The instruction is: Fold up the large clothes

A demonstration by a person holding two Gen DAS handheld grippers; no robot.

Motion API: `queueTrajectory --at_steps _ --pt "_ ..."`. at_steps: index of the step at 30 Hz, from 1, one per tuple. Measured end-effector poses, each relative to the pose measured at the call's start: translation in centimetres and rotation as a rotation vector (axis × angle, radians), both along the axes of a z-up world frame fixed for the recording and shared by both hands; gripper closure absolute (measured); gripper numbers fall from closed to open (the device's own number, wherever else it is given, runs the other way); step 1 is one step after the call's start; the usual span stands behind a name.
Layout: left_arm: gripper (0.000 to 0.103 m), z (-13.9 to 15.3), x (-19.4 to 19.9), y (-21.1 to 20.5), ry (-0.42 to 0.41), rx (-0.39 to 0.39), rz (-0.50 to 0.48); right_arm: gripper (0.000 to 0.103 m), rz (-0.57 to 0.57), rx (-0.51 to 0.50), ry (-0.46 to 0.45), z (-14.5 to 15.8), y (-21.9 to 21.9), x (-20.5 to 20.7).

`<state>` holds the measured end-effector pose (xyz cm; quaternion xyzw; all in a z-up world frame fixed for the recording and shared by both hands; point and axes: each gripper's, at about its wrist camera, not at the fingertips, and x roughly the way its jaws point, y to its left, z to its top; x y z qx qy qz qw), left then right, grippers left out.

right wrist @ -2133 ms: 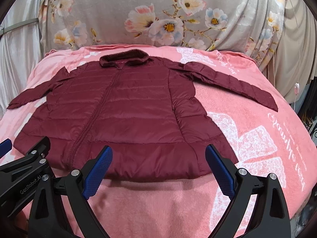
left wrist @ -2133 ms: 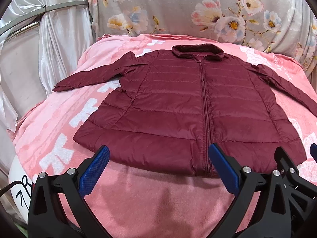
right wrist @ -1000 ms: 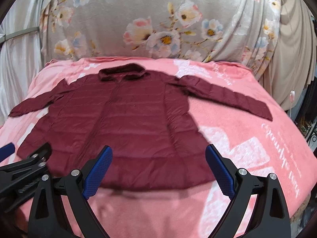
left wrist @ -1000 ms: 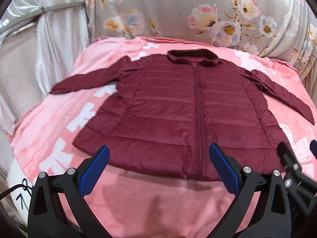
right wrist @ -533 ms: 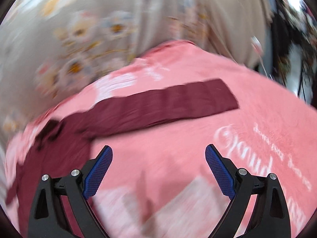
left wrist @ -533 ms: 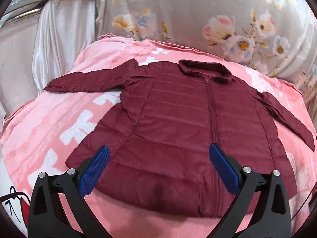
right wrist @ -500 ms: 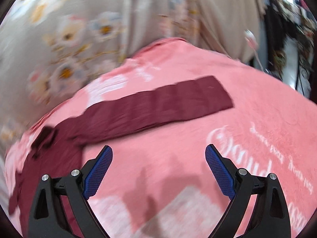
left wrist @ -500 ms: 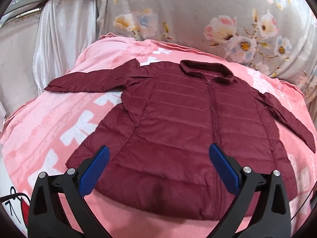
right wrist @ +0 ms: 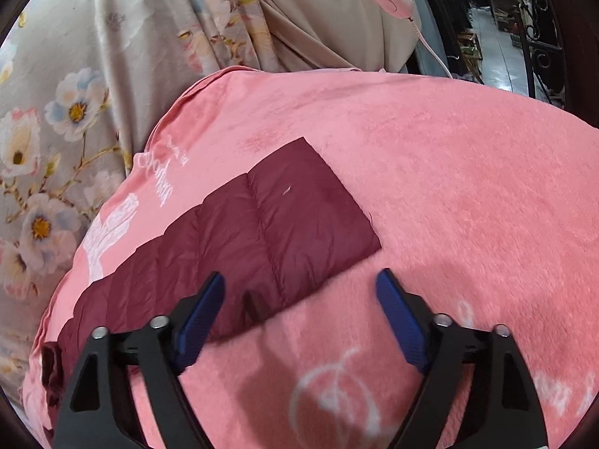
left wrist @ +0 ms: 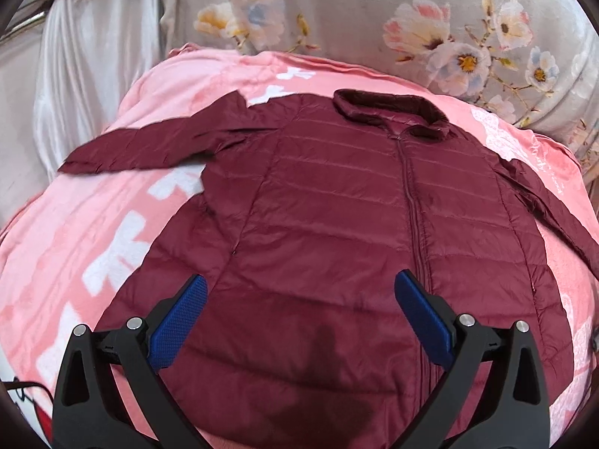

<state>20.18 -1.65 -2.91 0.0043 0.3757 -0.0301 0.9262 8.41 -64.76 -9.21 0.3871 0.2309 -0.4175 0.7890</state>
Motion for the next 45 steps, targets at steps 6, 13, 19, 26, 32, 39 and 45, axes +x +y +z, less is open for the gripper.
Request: queueTrajectory --at_steps 6,13,19,26,32,39,45 --pt "0.005 0.1 0.9 0.0 -0.036 -0.023 -0.006 0.097 -0.005 0.025 -0.073 0.9 -1.0 2.4" --pt "0.005 1.0 2.4 1.1 -0.054 -0.024 0.037 0.098 0.349 -0.26 -0.209 12.8 10.1 11.3" --pt "0.005 1.8 3.1 2.3 -0.084 -0.042 0.049 0.098 0.772 -0.332 -0.28 16.9 26.0 18.3" --pt "0.005 2.0 4.1 5.1 -0.096 -0.061 0.078 0.098 1.078 -0.204 -0.249 12.8 38.9 24.1" --pt "0.005 1.7 5.3 7.2 -0.094 -0.093 0.098 0.098 1.19 -0.136 -0.136 8.0 45.3 26.9" --pt "0.005 1.1 7.1 8.0 -0.071 -0.149 0.09 0.097 1.271 -0.061 -0.058 4.4 48.3 29.3" --pt "0.005 0.5 9.6 7.3 -0.018 -0.249 0.047 0.074 1.33 -0.117 0.008 4.4 49.7 28.6"
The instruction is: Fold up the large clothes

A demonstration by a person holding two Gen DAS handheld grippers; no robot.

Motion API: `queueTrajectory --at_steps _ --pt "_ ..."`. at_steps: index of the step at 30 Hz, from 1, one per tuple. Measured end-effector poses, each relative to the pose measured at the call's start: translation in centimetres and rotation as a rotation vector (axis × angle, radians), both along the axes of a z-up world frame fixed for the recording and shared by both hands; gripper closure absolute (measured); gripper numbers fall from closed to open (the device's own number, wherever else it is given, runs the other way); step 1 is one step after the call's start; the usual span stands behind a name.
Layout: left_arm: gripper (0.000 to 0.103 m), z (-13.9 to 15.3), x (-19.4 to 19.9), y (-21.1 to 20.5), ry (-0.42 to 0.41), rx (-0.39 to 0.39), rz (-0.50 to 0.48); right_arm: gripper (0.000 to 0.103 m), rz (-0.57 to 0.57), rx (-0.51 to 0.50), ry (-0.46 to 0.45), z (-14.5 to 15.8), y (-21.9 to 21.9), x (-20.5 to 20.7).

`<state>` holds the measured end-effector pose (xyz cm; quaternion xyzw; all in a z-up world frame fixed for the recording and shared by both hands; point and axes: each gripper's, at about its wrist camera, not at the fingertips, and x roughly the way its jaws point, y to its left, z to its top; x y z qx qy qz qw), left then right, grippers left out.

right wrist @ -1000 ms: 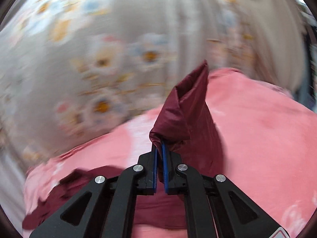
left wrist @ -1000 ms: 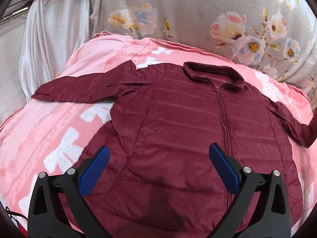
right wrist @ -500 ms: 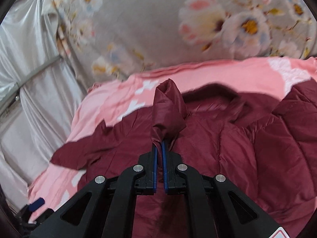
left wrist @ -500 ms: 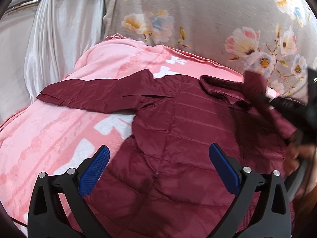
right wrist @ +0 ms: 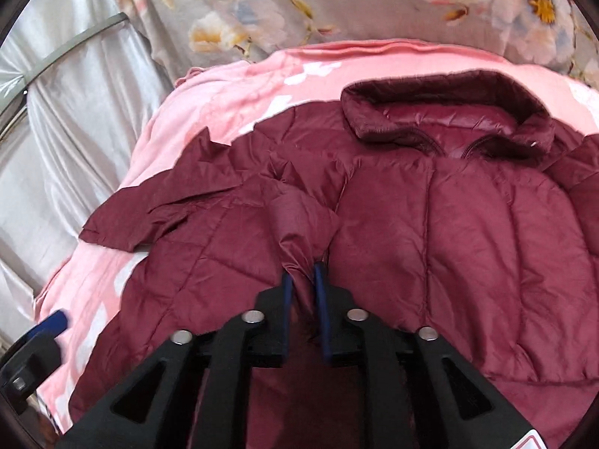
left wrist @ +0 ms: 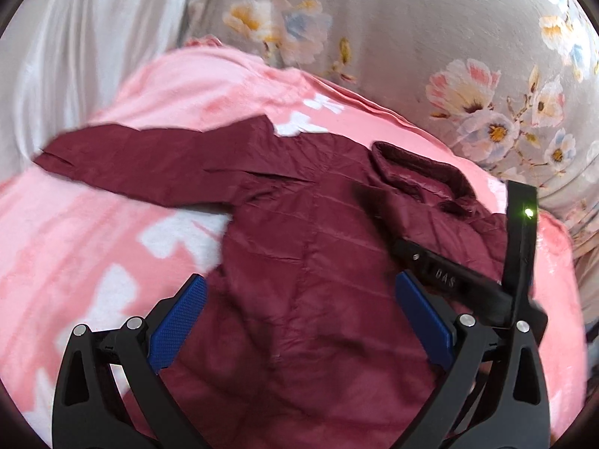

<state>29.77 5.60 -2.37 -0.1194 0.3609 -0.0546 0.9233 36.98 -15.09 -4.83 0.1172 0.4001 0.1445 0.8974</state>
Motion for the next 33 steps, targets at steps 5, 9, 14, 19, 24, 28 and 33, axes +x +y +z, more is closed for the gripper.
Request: queueTrajectory --at_steps 5,9,14,19,24,28,33 --pt "0.005 -1.9 4.1 -1.6 0.11 -0.148 -0.054 0.053 -0.084 -0.012 -0.096 2.7 -4.1 -5.3" --pt "0.005 -3.7 7.4 -3.4 0.188 -0.217 -0.073 0.053 -0.238 0.027 -0.083 2.7 -10.5 -9.1" --pt "0.006 -5.5 10.0 -5.4 0.245 -0.227 -0.065 0.052 -0.452 0.204 0.008 0.1 -20.3 -13.1" --pt "0.065 -5.3 11.4 -5.8 0.242 -0.205 -0.037 0.053 -0.521 0.365 0.032 -1.8 -24.4 -13.0" --pt "0.097 -4.0 12.0 -4.1 0.202 -0.172 -0.002 0.053 -0.579 0.413 0.022 -2.5 -26.8 -11.4" --pt "0.098 -3.0 11.8 -2.9 0.157 -0.133 0.025 0.062 -0.636 0.404 0.018 -3.5 -28.5 -10.5" --pt "0.098 -4.4 11.8 -2.9 0.183 -0.107 0.03 0.1 -0.674 0.406 -0.071 -2.7 -29.1 -11.2"
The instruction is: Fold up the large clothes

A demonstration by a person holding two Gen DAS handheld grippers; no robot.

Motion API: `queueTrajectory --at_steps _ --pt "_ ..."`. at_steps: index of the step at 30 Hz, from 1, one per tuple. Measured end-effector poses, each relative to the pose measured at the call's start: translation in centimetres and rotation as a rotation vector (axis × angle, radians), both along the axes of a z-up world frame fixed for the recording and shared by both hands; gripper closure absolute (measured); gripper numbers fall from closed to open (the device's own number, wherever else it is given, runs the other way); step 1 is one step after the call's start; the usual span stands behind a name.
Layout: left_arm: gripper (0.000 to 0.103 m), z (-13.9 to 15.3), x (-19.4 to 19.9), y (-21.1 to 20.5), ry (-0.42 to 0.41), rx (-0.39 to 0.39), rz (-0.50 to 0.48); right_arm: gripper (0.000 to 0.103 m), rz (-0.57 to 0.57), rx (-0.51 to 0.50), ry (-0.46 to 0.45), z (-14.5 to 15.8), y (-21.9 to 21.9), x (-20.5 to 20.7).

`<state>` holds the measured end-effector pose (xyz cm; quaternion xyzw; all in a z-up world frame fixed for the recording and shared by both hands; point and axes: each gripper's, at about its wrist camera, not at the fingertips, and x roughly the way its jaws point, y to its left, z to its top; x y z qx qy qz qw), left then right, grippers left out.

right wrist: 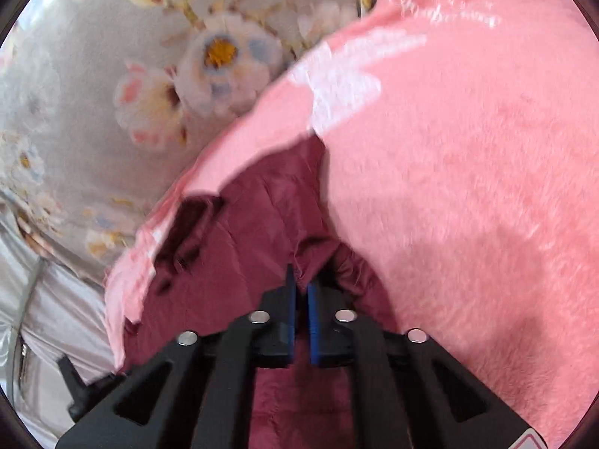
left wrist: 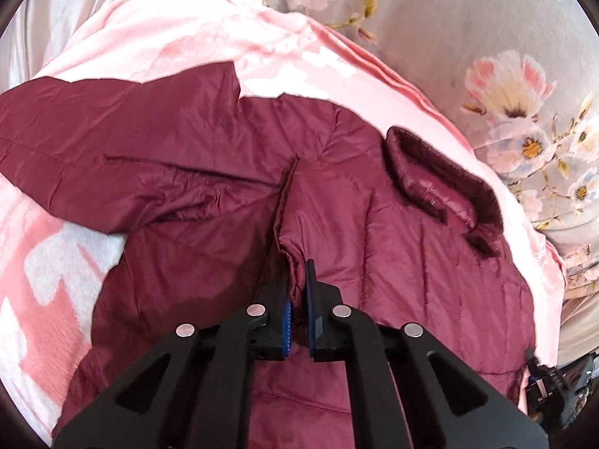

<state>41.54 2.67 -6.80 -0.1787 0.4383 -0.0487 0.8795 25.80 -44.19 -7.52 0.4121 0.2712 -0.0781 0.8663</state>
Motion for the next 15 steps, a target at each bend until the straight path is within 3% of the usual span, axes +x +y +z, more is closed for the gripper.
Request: queueTrajectory --at_steps 3,7,9,12,15 --pt "0.099 -0.9 -0.4 -0.5 0.004 0.029 -0.008 0.103 -0.057 -0.077 -0.088 1.8 0.1 -2.0" --pt "0.099 -1.7 -0.6 -0.9 -0.001 0.089 -0.001 0.103 -0.133 -0.237 0.039 1.5 0.1 -2.4" --pt "0.099 -2.0 -0.7 -1.0 -0.012 0.091 -0.002 0.103 -0.117 -0.225 0.097 0.1 -0.4 -2.0" --pt "0.099 -2.1 -1.0 -1.5 -0.034 0.129 -0.005 0.101 -0.095 -0.168 0.101 -0.4 -0.8 -2.2" --pt "0.098 -2.1 -1.2 -1.9 -0.052 0.151 -0.004 0.085 -0.048 -0.09 0.074 -0.4 -0.4 -2.8"
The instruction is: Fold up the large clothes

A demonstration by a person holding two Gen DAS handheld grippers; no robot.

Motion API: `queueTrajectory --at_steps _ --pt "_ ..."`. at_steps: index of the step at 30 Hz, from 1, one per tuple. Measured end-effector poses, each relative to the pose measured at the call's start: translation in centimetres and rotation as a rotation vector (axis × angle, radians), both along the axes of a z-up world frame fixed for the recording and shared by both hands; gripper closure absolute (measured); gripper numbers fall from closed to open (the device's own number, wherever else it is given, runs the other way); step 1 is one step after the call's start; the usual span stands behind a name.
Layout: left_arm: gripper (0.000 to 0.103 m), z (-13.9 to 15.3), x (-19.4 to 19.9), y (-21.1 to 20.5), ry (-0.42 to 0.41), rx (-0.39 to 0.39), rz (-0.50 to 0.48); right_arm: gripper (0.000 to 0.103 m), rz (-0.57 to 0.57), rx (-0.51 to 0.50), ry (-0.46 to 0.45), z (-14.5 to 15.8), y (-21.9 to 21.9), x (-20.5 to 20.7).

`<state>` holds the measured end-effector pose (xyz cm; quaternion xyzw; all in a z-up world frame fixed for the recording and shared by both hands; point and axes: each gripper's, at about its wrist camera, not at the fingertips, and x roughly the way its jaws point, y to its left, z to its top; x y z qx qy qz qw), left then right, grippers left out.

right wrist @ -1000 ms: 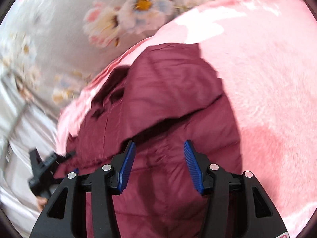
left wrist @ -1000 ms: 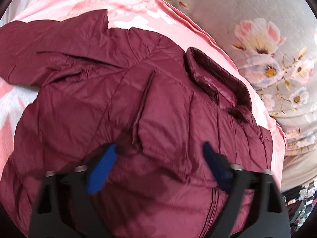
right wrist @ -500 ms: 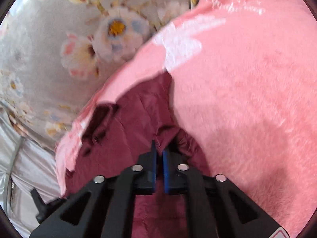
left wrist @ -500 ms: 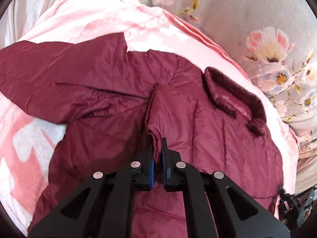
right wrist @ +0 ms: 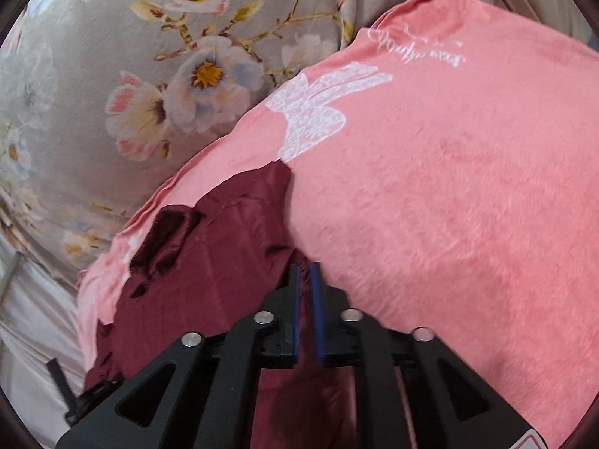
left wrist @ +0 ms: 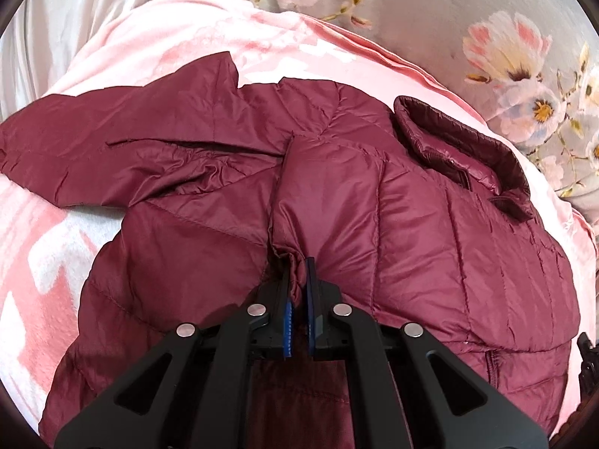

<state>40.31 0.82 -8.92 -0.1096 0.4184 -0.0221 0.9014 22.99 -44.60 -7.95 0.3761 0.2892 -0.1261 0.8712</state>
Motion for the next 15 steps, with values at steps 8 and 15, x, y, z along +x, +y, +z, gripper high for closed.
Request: queueTrajectory --at_steps 8,15 --pt "0.099 0.5 -0.1 2.4 -0.029 -0.071 0.069 0.06 0.116 0.155 -0.01 -1.7 0.8 3.4" --pt "0.099 0.2 0.4 2.8 -0.02 -0.04 0.078 0.073 0.063 0.349 -0.125 -2.8 -1.1 4.2"
